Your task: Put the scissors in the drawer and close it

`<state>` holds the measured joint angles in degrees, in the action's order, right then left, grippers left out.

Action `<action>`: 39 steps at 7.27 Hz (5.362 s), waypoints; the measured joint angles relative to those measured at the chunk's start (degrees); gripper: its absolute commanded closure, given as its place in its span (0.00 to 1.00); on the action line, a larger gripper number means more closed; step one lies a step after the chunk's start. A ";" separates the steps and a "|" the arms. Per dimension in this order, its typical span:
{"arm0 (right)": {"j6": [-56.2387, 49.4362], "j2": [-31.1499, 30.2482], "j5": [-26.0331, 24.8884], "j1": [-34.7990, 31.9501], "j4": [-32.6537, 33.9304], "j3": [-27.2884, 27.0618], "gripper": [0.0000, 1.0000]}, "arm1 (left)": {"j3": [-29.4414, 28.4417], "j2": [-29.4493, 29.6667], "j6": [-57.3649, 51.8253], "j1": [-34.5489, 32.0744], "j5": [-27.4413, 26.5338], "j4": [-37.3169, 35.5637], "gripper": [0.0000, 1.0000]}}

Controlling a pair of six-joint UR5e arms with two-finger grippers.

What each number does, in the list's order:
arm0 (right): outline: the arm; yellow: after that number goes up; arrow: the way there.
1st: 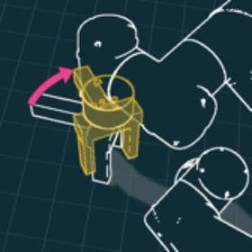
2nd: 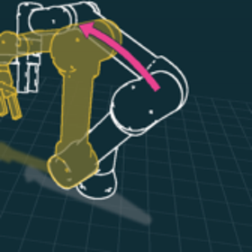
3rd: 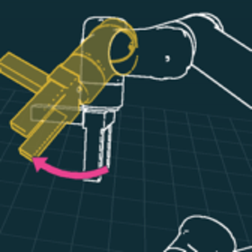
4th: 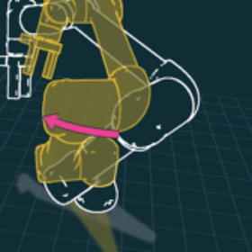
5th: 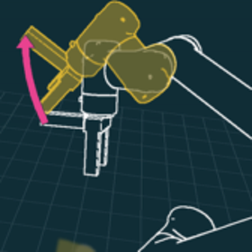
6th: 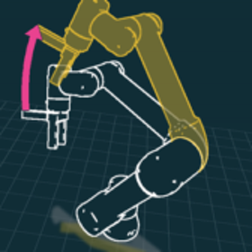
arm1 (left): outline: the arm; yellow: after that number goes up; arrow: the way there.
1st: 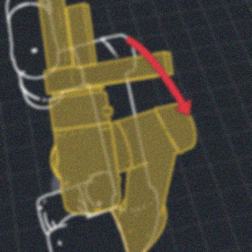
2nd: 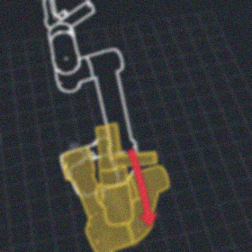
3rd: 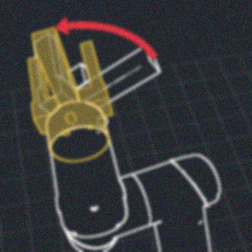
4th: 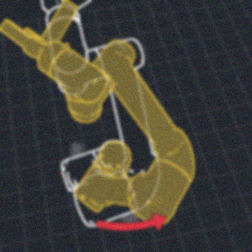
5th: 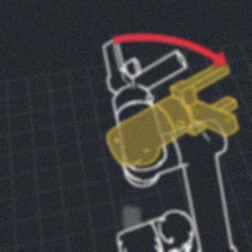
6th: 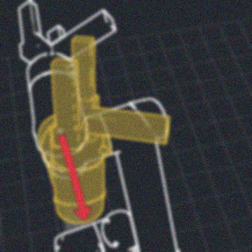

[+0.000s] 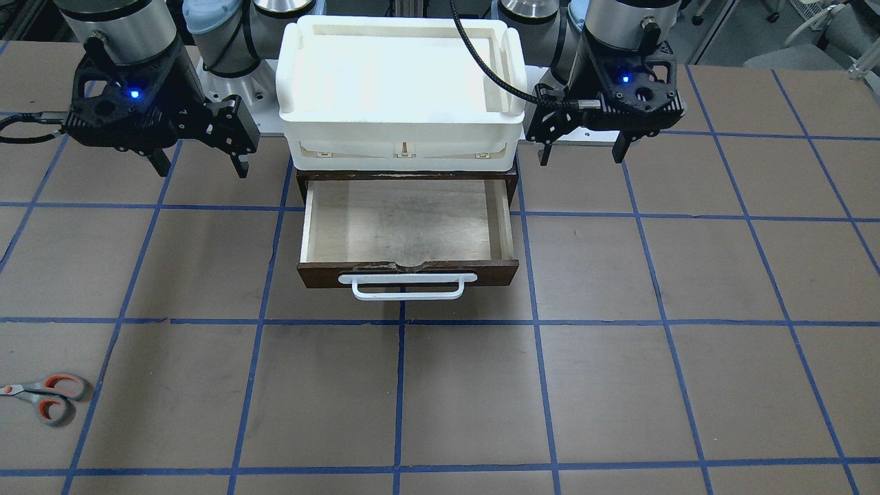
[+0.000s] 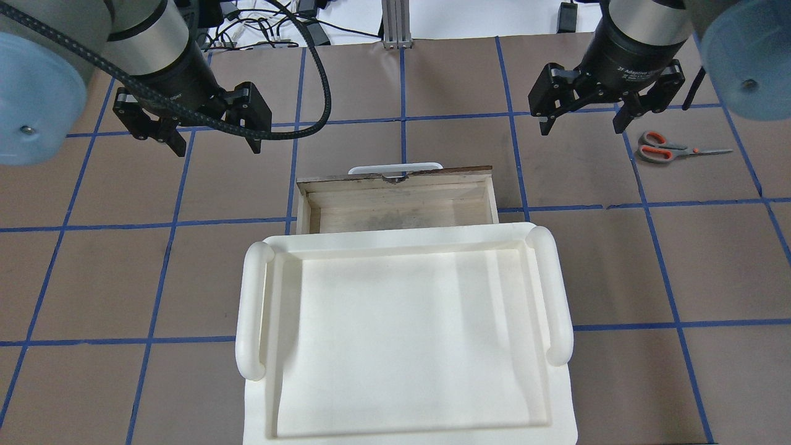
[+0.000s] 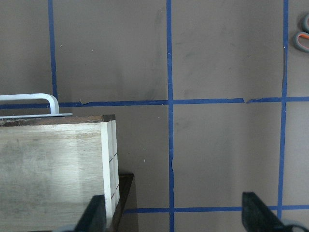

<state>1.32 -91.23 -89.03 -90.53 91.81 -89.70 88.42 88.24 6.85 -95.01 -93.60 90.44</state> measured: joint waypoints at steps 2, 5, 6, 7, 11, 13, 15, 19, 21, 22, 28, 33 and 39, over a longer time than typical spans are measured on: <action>-0.34 0.06 0.10 0.01 0.47 -0.01 0.00 | 0.00 0.00 0.00 0.00 0.00 0.00 0.00; -0.91 0.33 -0.04 0.11 0.98 0.00 0.00 | 0.00 0.00 0.00 0.00 0.00 0.00 0.00; -0.89 0.30 -0.07 0.13 0.89 0.02 0.00 | 0.00 0.00 0.00 0.00 0.00 0.00 0.00; -0.90 0.28 -0.09 0.12 0.75 0.04 0.00 | 0.00 -0.02 0.00 0.00 0.00 0.02 0.00; -1.18 0.27 0.30 0.29 0.71 0.05 0.00 | 0.00 -0.08 0.00 0.03 0.00 0.09 0.00; -4.45 0.33 0.01 0.78 0.73 0.03 0.00 | 0.00 -0.09 0.00 0.05 0.00 0.09 0.00; -8.74 0.40 -0.14 2.04 0.87 -0.03 0.00 | 0.00 -0.09 0.00 0.03 -0.02 0.09 0.00; -21.94 0.68 0.02 8.36 1.09 -0.04 0.00 | 0.00 -0.09 0.00 0.05 0.00 0.09 0.00; -31.35 0.93 -0.28 11.35 1.76 0.01 0.00 | 0.00 -0.09 0.00 0.05 0.00 0.09 0.00; -36.59 1.37 -0.76 12.46 2.61 0.06 0.00 | 0.00 -0.09 0.00 0.05 0.00 0.09 0.00; -73.49 12.29 -1.02 23.10 13.32 0.51 0.00 | 0.00 -0.08 0.00 0.00 0.00 0.09 0.00; -91.78 25.29 -0.38 27.22 25.22 0.67 0.00 | 0.00 -0.10 0.00 0.00 -0.09 0.20 0.00; -110.72 36.41 2.01 29.16 34.84 4.48 0.03 | 0.00 -0.17 0.00 0.00 -0.09 0.54 0.00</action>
<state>-109.40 -54.82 -87.02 -61.37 126.65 -85.21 88.42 88.07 6.86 -95.01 -93.69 90.98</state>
